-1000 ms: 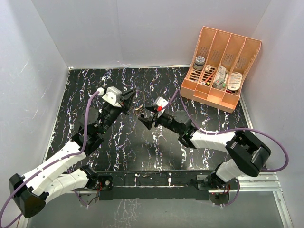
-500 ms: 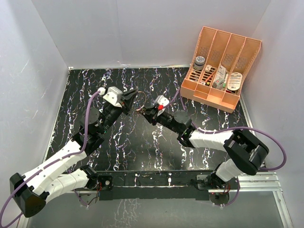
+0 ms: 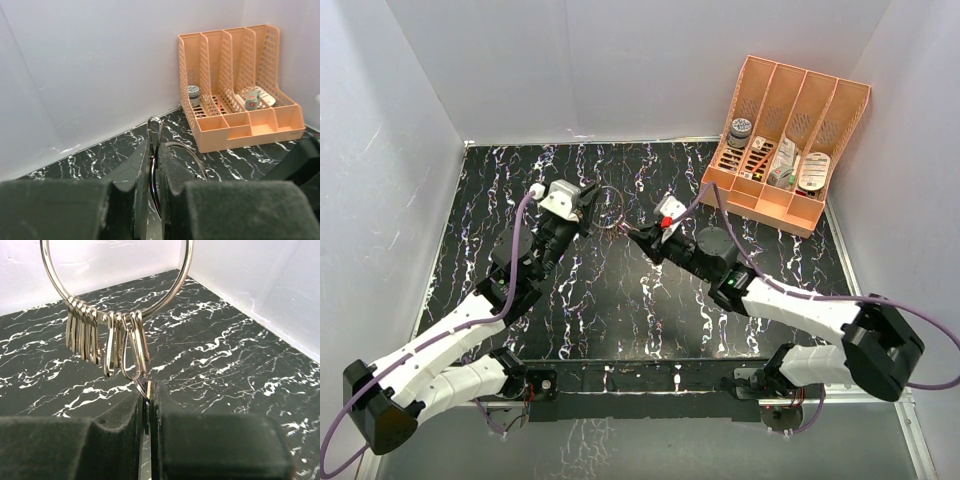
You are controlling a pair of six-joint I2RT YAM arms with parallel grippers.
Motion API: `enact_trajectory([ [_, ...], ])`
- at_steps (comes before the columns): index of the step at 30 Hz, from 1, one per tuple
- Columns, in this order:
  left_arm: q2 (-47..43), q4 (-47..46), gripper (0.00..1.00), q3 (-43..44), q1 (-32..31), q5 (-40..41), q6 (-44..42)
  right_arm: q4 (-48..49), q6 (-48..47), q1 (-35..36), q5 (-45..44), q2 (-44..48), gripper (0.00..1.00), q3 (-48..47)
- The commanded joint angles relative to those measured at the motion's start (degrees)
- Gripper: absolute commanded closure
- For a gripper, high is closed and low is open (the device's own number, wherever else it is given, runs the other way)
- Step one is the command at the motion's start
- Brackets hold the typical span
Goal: Remove the keys from the keyring
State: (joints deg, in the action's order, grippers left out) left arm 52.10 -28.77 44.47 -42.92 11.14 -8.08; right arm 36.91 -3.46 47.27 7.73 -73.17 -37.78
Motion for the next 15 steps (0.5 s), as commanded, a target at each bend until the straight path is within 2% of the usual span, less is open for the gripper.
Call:
enact_trajectory([
  [1,0.7,-3.8,1.00,1.5,0.2,4.9,-3.7,-16.7,-2.2,0.3,-5.5,5.0,1.00,-6.1],
  [2,1.1,-3.5,1.00,1.7,0.2,5.3,-3.8,-20.2,-2.3,0.3,-6.7,5.4,1.00,-8.2],
  [5,1.7,-2.6,0.81,1.5,0.2,6.2,-3.9,-29.4,-2.7,0.3,-10.8,5.8,1.00,-13.2],
  [7,1.9,-2.1,0.74,1.0,0.2,7.4,-4.0,-35.8,-3.1,0.3,-13.5,5.2,1.00,-17.2],
  [12,2.4,-1.4,0.64,-0.5,0.2,11.1,-4.1,-55.0,-3.5,0.4,-22.4,-0.2,1.00,-30.2],
  [15,2.5,-1.7,0.64,-1.5,0.2,11.0,-3.6,-65.5,-3.3,1.3,-28.7,-4.7,1.00,-37.2],
])
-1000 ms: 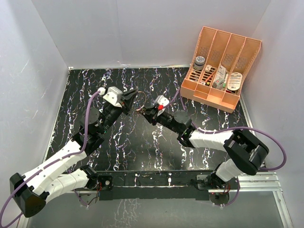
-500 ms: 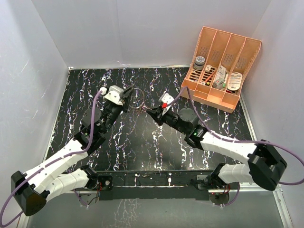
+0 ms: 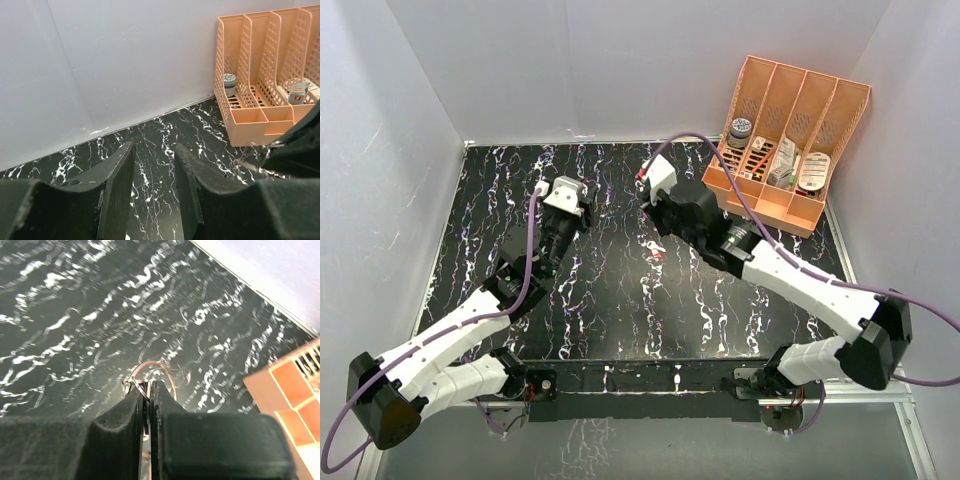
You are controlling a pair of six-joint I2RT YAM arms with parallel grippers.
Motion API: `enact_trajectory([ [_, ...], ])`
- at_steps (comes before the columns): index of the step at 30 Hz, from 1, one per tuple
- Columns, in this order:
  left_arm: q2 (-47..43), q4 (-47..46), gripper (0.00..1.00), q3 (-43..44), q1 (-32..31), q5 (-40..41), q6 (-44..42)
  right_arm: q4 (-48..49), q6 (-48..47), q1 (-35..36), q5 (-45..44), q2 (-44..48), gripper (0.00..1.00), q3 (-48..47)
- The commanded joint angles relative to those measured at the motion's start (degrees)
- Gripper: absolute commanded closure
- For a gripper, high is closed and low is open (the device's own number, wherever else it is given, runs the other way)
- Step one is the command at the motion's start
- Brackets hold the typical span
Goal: Remove the keys from the keyring
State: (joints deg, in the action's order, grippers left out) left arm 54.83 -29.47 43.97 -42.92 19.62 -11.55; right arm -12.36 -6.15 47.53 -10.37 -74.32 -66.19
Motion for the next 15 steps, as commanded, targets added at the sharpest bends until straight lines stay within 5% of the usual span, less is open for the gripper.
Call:
enact_trajectory([
  [1,-0.2,-1.6,0.64,-1.5,0.2,2.1,0.1,-17.6,-0.7,1.6,-12.4,-4.1,1.00,-10.1],
  [7,-0.3,-5.5,0.63,-4.8,0.2,-6.4,1.1,-19.5,-1.4,4.3,-17.7,-4.5,1.00,-12.6],
  [15,1.0,-14.9,0.51,-9.9,0.2,-18.3,2.9,-18.4,-3.0,6.0,-19.8,-4.7,1.00,-13.6],
])
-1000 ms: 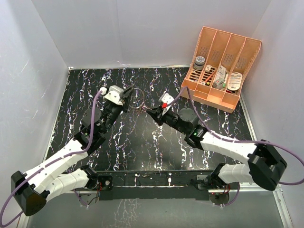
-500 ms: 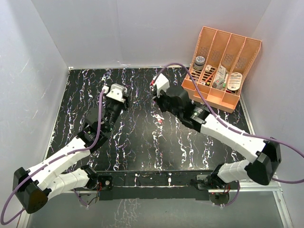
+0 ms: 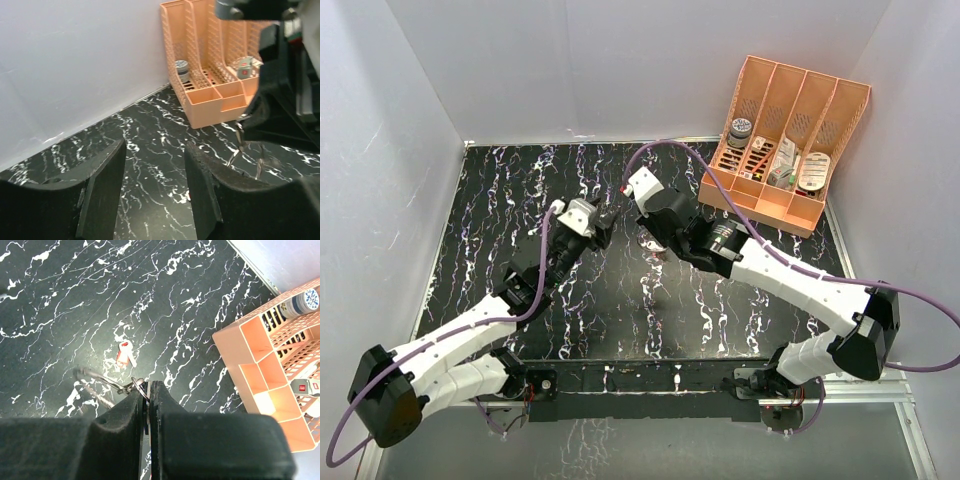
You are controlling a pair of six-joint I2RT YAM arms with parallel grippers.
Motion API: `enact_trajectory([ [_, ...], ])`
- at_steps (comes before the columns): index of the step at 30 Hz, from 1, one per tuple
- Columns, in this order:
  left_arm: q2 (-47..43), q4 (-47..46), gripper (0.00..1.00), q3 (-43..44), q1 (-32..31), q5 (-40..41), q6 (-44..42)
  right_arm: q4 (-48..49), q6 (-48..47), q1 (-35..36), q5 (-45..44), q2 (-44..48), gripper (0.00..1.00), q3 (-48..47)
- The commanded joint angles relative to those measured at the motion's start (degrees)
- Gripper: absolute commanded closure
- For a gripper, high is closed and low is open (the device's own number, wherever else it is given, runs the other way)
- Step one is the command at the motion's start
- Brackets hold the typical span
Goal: Remove the keys from the keyring
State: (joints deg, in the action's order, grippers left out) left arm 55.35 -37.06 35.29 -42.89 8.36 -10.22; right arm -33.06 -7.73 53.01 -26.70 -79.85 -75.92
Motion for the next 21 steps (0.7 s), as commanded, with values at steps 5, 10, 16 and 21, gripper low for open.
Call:
enact_trajectory([
  [5,1.4,-14.9,0.49,-5.3,0.2,-13.6,2.3,4.1,-2.0,1.0,-3.9,1.4,1.00,-3.2],
  [10,2.6,-22.9,0.47,-8.5,0.2,-18.1,4.3,5.8,-2.0,1.2,-2.7,2.9,1.00,-2.2],
  [16,6.4,-31.0,0.40,-10.2,0.2,-16.6,6.0,6.7,-1.7,1.3,0.2,4.4,1.00,-1.9],
  [21,9.4,-33.4,0.34,-8.6,0.2,-17.1,5.8,6.5,-1.6,1.5,1.0,4.8,1.00,-1.6],
])
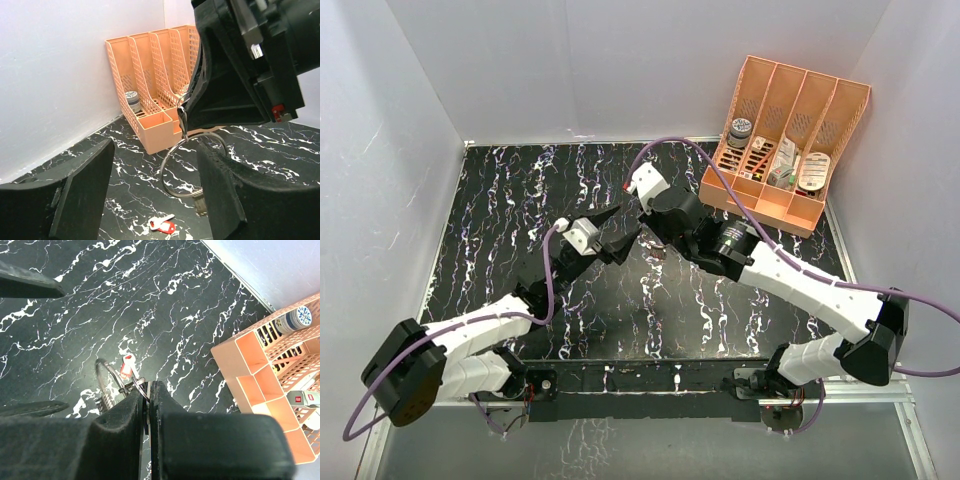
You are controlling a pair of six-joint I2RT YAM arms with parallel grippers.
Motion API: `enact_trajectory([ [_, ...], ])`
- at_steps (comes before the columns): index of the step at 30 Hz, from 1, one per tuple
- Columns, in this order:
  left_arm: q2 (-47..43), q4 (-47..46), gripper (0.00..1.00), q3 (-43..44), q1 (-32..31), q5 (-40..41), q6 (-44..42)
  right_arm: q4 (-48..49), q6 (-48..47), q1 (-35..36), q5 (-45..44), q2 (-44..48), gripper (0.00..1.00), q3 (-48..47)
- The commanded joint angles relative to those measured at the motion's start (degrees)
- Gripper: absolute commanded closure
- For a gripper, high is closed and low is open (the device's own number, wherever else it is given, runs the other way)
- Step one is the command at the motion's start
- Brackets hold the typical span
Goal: Remove the keys from the keyring
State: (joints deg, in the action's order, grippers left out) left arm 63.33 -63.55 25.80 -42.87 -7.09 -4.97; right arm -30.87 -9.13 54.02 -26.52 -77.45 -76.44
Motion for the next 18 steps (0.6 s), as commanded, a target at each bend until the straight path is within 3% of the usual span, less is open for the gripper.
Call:
enact_trajectory([
  [1,2.0,-6.9,0.34,1.4,0.2,-1.8,0.2,4.3,-0.2,0.5,0.9,2.4,1.00,-1.0],
  [18,8.0,-12.8,0.32,3.3,0.2,-1.9,-2.9,4.4,-0.1,1.6,3.3,3.4,1.00,-0.5],
])
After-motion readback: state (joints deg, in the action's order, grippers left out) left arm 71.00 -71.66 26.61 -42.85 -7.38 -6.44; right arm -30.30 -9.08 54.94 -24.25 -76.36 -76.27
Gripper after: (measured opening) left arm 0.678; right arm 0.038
